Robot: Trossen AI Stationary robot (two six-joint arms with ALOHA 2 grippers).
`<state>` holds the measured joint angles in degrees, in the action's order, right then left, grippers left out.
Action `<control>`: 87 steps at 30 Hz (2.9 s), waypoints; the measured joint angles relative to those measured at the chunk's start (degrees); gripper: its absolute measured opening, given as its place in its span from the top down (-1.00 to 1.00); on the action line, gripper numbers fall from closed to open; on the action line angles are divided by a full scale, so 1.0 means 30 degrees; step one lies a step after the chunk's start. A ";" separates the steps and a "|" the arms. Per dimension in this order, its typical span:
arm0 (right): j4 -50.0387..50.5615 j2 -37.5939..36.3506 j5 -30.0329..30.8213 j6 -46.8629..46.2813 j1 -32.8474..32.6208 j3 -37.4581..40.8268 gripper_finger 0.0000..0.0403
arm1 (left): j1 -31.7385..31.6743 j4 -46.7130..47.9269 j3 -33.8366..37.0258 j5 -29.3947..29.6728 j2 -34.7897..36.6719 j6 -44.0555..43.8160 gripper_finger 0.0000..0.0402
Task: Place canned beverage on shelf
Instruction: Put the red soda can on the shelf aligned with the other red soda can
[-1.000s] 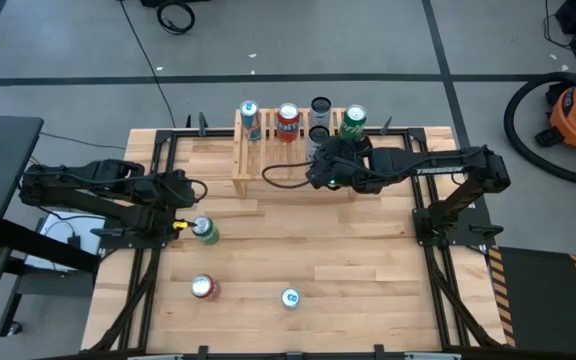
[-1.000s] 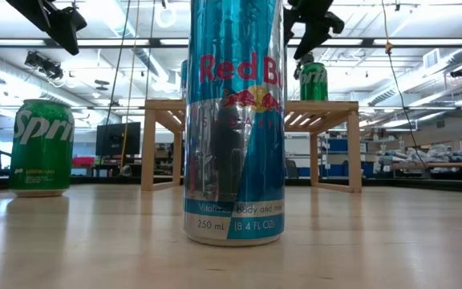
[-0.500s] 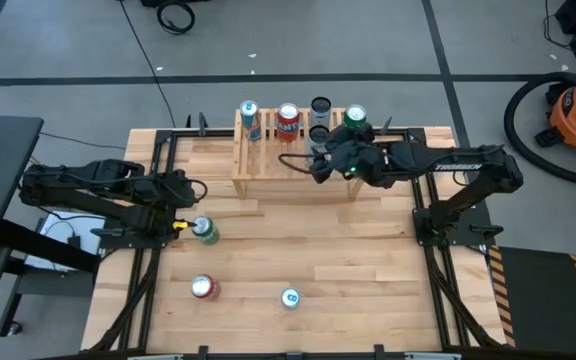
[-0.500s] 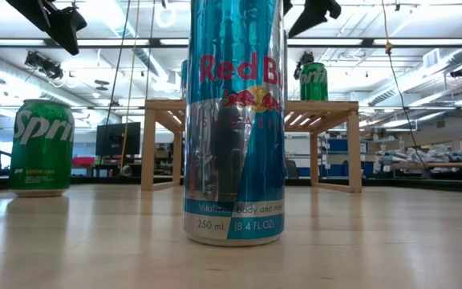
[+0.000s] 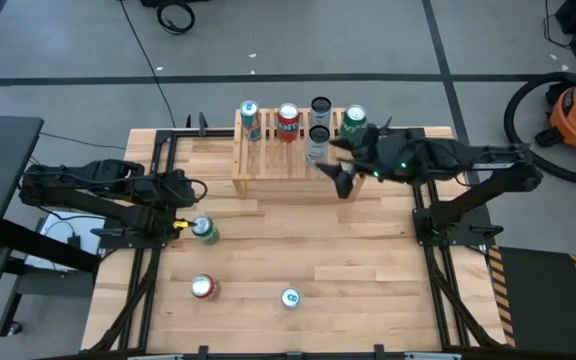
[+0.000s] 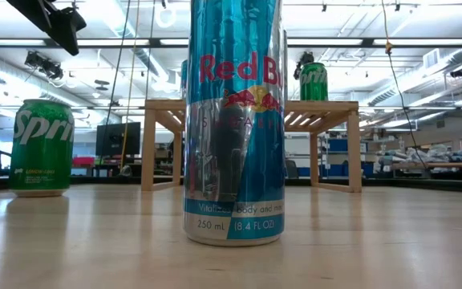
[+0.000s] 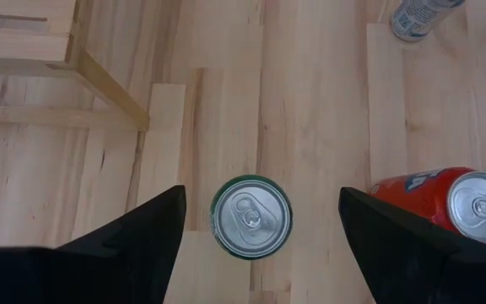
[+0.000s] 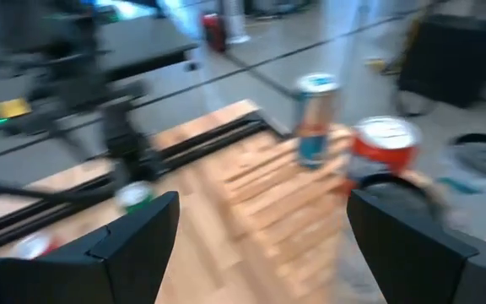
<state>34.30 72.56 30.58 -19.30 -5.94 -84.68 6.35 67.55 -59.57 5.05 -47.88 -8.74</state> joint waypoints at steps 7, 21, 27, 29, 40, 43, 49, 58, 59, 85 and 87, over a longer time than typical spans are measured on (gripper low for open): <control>0.0993 0.0110 -0.0708 -0.0005 -0.2697 -0.0007 -0.75 | -0.0007 0.0000 0.0000 0.0881 0.0003 -0.1054 -0.56; -0.2923 0.3050 0.1900 -0.0554 -0.6524 0.2540 -0.75 | -0.0007 0.0261 0.0000 0.0900 0.0000 -0.2618 -0.56; -0.4053 0.4760 0.1929 -0.0053 -0.6642 0.2579 -0.75 | 0.0295 0.0902 0.0000 0.0784 0.0014 -0.4917 -0.56; -0.4153 0.5213 0.1933 -0.0048 -0.6642 0.2579 -0.75 | 0.0695 0.0873 0.0000 0.0763 0.0000 -0.6165 -0.56; -0.4473 0.6396 0.1366 -0.0518 -0.6642 0.2572 -0.75 | 0.1297 0.0399 0.0000 0.0769 -0.0060 -0.8384 -0.56; -0.4690 0.6320 0.1328 -0.0609 -0.6739 0.2572 -0.75 | 0.1297 0.0342 0.0000 0.0769 -0.0058 -0.8377 -0.56; -0.5115 0.6272 0.1299 -0.0645 -0.6904 0.2568 -0.75 | 0.1412 0.0386 0.0000 -0.1019 -0.0175 -1.0169 -0.56; -0.5131 0.6322 0.1379 -0.0645 -0.6904 0.2570 -0.75 | 0.5074 -0.1364 0.0000 -0.0135 -0.1287 -1.3720 -0.56; -0.5140 0.6322 0.1386 -0.0645 -0.6904 0.2568 -0.75 | 0.5503 -0.1346 0.0000 0.0030 -0.1483 -1.3970 -0.56; -0.5115 0.6330 0.0339 -0.0014 -0.6897 0.2567 -0.75 | 1.2376 -0.5320 0.0000 -0.0142 -0.8193 -2.1270 -0.56; -0.5115 0.6330 0.0294 -0.0048 -0.6908 0.2572 -0.75 | 1.2462 -0.5114 0.0000 -0.0131 -0.8591 -2.1433 -0.56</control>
<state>18.96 91.55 31.46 -19.44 -26.67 -76.97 43.74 52.21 -59.57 4.66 -73.65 -73.04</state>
